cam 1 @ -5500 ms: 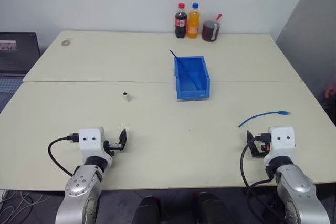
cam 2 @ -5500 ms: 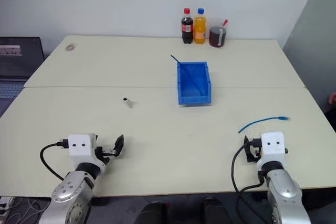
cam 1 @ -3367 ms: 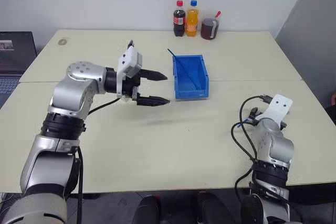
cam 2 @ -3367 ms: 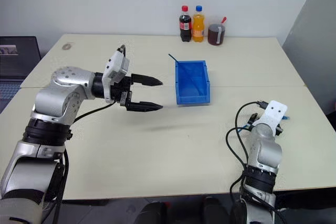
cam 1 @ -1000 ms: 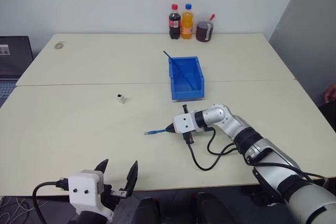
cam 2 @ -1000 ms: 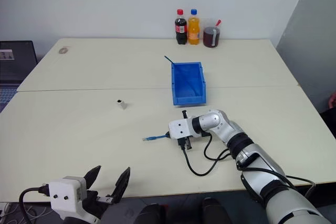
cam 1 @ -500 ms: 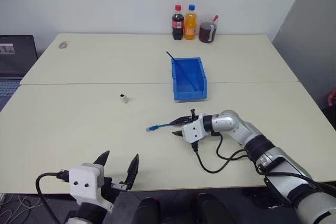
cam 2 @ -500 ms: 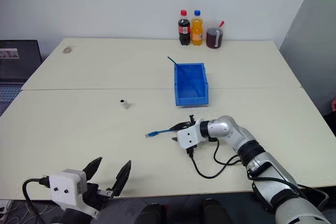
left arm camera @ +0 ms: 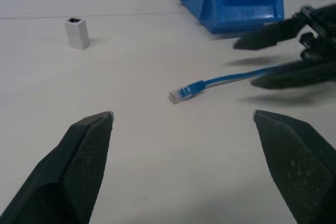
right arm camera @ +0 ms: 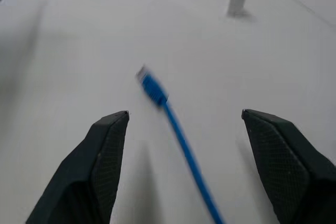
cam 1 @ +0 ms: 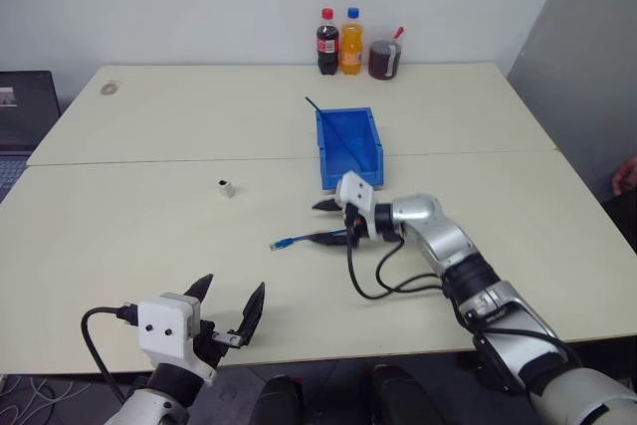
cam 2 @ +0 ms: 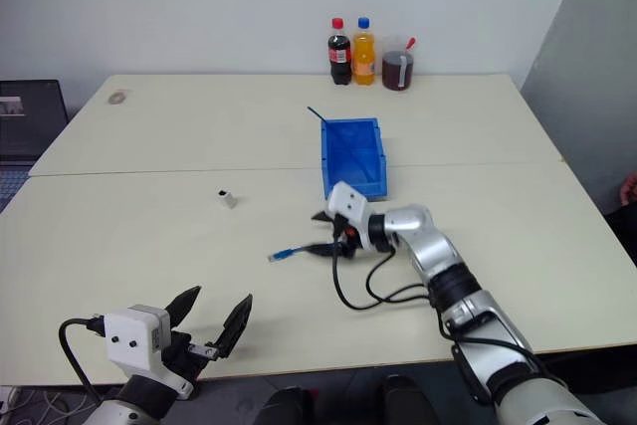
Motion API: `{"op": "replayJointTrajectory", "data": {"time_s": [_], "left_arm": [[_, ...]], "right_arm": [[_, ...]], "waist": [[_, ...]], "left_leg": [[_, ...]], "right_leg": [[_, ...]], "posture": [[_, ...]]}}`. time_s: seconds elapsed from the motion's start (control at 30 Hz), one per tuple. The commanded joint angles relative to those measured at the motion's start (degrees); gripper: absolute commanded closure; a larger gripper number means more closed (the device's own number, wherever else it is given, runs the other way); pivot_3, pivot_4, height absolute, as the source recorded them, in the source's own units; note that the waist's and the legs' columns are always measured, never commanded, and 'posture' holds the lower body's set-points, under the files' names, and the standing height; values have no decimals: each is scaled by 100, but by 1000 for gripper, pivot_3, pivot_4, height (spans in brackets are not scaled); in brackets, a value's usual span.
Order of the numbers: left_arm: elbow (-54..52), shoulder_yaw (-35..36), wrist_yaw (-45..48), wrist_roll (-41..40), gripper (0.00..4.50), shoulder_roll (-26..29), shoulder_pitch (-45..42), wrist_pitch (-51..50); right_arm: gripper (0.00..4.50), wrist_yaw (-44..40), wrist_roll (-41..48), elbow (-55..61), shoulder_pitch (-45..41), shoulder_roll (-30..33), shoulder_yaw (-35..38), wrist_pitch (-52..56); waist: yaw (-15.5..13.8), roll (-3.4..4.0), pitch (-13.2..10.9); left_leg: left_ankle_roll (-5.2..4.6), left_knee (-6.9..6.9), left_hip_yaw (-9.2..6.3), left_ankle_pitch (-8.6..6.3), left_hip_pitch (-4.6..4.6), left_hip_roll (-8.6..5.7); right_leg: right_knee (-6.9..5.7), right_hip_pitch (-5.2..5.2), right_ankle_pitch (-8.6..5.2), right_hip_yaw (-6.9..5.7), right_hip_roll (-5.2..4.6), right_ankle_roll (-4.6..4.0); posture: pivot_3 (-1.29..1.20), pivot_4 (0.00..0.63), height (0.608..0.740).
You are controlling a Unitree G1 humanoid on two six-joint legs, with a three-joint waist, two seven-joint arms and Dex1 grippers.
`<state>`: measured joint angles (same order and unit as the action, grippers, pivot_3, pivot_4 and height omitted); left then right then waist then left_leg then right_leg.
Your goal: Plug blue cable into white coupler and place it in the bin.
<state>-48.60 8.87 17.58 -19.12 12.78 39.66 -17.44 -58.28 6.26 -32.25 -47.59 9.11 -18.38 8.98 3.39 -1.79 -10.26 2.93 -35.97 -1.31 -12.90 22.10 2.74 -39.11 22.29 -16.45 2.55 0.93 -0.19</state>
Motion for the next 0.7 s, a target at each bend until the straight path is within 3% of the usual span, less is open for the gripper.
{"op": "replayJointTrajectory", "data": {"time_s": [0.03,0.2,0.37,0.7], "left_arm": [[-113,100,6,-96,0,63,-3,5],[-169,171,-37,-108,0,66,84,24],[-229,158,-86,-109,0,56,181,49],[-264,132,-111,-129,0,57,228,41]], "right_arm": [[1997,211,-97,-929,-586,-181,237,-306],[3348,240,-434,-1950,-982,-303,187,-1037],[4366,163,-790,-2257,-880,-284,48,-1683],[4474,-165,-953,-1391,-73,-170,-83,-1958]], "waist": [[-17,-1,0],[-20,-1,0],[-13,0,0],[-14,0,0]], "left_leg": [[0,1,0,0,2,-1],[4,1,7,-3,30,-10],[4,-3,6,-3,64,-9],[4,-3,4,-3,70,-4]], "right_leg": [[2,0,-1,-1,0,-1],[13,12,7,0,0,21],[10,46,13,0,-1,30],[4,58,13,1,0,30]], "posture": [[0,150,740],[0,150,740],[0,150,740],[0,150,740]]}}
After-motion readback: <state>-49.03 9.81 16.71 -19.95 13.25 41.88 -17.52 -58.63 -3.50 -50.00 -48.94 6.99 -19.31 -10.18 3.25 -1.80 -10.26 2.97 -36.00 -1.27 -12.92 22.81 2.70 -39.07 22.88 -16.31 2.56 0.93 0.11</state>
